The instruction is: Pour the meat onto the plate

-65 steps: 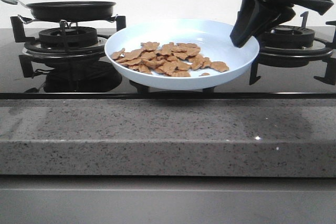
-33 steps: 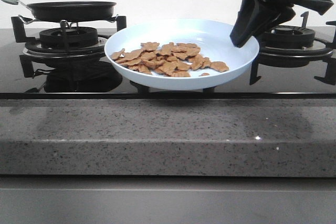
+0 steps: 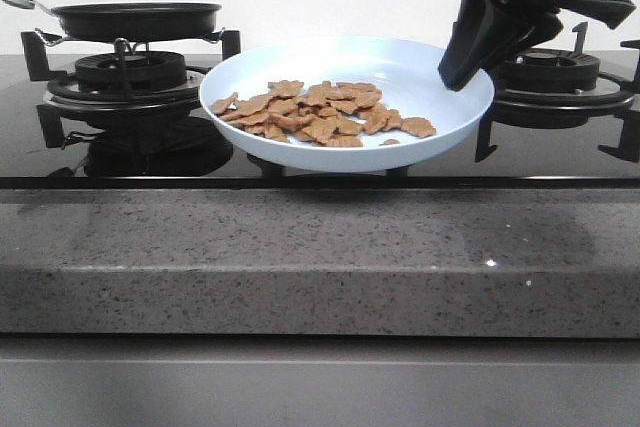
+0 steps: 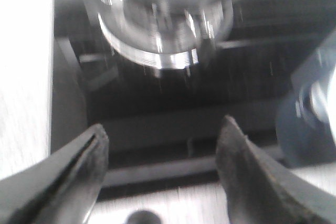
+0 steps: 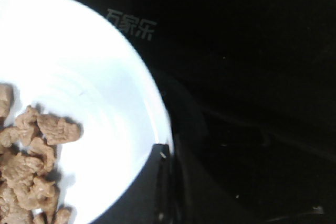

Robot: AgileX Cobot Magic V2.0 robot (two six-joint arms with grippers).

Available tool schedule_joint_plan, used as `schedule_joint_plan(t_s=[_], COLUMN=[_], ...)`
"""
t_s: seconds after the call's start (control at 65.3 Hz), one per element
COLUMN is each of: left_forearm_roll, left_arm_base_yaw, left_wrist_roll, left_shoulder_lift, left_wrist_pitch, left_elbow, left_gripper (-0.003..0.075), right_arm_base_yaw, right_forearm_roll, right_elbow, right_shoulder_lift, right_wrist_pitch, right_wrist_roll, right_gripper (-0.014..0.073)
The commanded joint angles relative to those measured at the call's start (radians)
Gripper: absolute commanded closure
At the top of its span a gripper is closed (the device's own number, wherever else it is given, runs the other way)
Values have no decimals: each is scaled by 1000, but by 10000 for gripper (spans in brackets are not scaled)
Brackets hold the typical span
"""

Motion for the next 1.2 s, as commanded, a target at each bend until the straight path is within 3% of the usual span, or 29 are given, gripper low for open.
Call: schedule_joint_plan(t_s=[0.0,0.582,0.904,1.18], left_forearm_roll=[-9,13,13,13], left_arm_base_yaw=[-10,-10,-10,-10], left_wrist_roll=[-11,-11,-11,-11], left_shoulder_lift=[-60,-82,-78,-78], left_wrist_pitch=[-78,-85,-85,-85], left_elbow=[18,50,50,50], left_gripper=[283,283,283,283], right_arm_base_yaw=[-2,-11,-95,-98], right_forearm_roll=[15,-3,1,1], right_elbow=[-26,-65,-397,-688], right_shoulder_lift=[-31,-22,123,326], right_wrist_pitch=[-34,-30,145,235], right_wrist_roll=[-8,-8,-8,-8], right_gripper=[661,661,661,661])
